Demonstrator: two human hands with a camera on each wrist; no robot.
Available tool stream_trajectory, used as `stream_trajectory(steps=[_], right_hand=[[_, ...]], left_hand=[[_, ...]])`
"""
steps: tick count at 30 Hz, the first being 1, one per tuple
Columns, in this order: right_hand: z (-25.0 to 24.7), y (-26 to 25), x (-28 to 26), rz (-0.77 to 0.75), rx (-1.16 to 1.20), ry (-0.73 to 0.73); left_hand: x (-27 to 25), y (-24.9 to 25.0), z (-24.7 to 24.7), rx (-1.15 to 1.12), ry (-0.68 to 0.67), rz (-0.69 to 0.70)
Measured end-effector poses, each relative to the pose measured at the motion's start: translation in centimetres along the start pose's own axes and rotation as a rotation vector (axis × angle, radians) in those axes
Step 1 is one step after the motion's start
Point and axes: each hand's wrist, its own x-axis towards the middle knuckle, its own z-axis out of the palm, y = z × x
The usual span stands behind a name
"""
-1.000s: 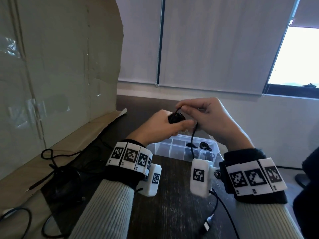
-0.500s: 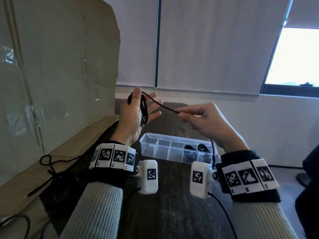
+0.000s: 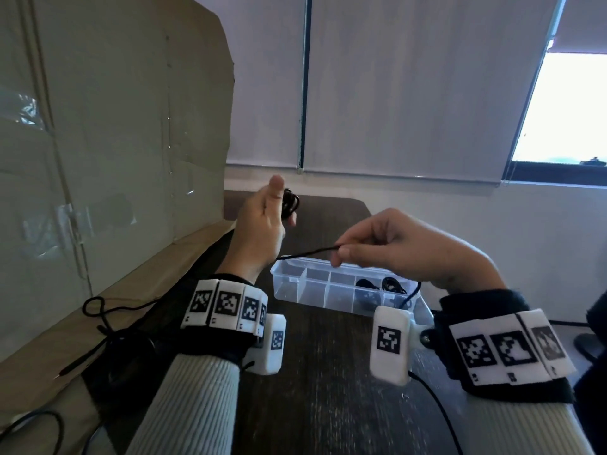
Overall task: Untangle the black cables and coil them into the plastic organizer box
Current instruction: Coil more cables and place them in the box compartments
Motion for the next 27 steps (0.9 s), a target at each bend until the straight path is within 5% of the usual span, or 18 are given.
stream_trajectory(steps=[6, 13, 22, 27], right_hand=[[0.0, 1.2, 1.4, -0.113, 0.042, 0.398], [0.4, 2.7, 2.3, -0.089, 0.119, 0.574], [-0.2, 1.5, 0.3, -0.031, 0.288, 0.327], [0.2, 1.6, 1.1, -0.023, 0.316, 0.336]], left_hand=[[-0.7, 0.2, 1.7, 0.113, -0.273, 0.031], [-1.5, 2.4, 1.9, 0.023, -0.565, -0.118], [-1.8, 3.4, 2.7, 0.047, -0.498, -0.084], [-1.5, 2.4, 3.0, 0.095, -0.407, -0.069]])
